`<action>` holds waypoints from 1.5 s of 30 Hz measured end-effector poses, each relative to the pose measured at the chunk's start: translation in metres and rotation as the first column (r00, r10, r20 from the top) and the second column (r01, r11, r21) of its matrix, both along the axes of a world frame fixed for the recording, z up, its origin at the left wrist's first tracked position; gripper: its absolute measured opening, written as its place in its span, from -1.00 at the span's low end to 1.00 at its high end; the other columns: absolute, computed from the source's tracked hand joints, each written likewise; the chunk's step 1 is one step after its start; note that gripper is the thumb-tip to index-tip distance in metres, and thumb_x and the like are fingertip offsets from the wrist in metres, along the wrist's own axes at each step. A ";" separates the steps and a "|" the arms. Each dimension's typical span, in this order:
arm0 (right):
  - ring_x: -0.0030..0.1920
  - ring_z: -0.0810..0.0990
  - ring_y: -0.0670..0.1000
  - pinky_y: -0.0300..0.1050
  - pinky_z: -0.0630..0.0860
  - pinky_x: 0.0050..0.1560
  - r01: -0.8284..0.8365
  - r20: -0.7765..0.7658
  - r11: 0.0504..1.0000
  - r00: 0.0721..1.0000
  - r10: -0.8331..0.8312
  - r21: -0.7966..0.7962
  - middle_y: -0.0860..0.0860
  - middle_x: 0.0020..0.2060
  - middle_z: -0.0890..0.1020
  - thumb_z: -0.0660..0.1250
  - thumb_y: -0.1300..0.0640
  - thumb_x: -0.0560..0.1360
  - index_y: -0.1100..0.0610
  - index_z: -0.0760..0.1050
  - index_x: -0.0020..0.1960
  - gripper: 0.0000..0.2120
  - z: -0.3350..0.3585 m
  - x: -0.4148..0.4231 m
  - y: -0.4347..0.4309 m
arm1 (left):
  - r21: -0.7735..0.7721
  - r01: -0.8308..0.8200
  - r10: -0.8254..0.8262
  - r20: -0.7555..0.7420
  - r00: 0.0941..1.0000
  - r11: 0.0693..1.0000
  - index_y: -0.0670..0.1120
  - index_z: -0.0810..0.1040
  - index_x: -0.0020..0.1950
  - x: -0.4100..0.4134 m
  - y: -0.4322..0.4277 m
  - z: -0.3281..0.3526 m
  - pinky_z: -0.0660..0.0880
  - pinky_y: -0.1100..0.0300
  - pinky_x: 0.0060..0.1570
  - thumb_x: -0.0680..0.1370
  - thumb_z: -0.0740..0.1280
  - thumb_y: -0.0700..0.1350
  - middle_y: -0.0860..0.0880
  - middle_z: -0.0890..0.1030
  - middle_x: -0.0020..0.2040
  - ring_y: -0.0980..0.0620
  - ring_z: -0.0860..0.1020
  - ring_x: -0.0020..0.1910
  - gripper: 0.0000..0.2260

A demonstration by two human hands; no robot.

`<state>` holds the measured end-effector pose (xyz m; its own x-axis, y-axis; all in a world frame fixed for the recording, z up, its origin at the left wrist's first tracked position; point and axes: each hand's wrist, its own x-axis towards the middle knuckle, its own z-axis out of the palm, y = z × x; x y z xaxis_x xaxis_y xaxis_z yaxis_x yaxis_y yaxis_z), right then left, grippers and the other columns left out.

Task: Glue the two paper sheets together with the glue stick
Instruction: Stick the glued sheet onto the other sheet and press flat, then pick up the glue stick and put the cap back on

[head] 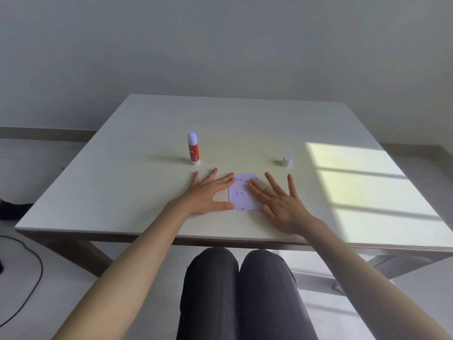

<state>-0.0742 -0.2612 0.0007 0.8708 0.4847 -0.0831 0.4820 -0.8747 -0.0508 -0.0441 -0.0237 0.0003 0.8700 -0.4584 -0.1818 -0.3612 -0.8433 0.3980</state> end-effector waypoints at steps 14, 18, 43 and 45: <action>0.56 -0.22 0.01 0.25 -0.39 0.45 0.012 0.011 0.999 1.000 -0.013 0.042 -0.21 0.54 -0.15 -0.06 0.05 0.60 -0.10 -0.29 0.52 -0.41 -0.002 -0.012 0.001 | -0.525 -0.186 0.219 0.002 0.976 0.831 0.10 0.40 0.38 -0.004 0.010 -0.002 0.01 0.09 0.51 0.51 0.34 0.04 0.15 0.39 0.41 0.21 0.25 0.45 -0.56; 0.55 -0.23 -0.03 0.23 -0.35 0.48 0.013 0.021 0.992 1.000 -0.015 0.126 -0.19 0.54 -0.21 -0.06 0.07 0.59 -0.12 -0.41 0.47 -0.38 -0.005 -0.014 -0.002 | -0.840 -0.417 0.787 0.019 0.617 0.347 0.03 0.63 -0.06 0.001 0.023 0.008 0.48 0.38 -0.08 0.45 0.41 -0.05 0.19 0.64 -0.13 0.12 0.63 -0.05 -0.91; -0.41 0.61 0.01 -0.21 0.51 -0.37 0.788 -0.755 0.030 0.579 0.308 0.616 0.07 -0.36 0.69 0.08 -0.09 0.61 0.21 0.54 -0.05 -0.58 0.065 0.017 0.053 | -0.931 -0.365 0.153 -0.360 0.920 0.006 -0.08 0.61 0.06 0.009 -0.019 0.047 0.55 0.28 0.04 0.55 0.28 -0.17 0.00 0.72 -0.06 0.02 0.65 0.04 -0.85; -0.42 0.61 -0.02 -0.24 0.55 -0.39 0.827 -0.763 -0.008 0.523 0.379 0.563 0.07 -0.39 0.68 0.15 0.03 0.61 0.26 0.52 -0.07 -0.68 0.068 0.016 0.059 | -0.932 -0.362 0.167 -0.353 0.920 0.022 -0.10 0.62 0.03 0.006 -0.019 0.050 0.54 0.29 0.00 0.54 0.29 -0.16 0.00 0.72 -0.07 0.02 0.66 0.02 -0.86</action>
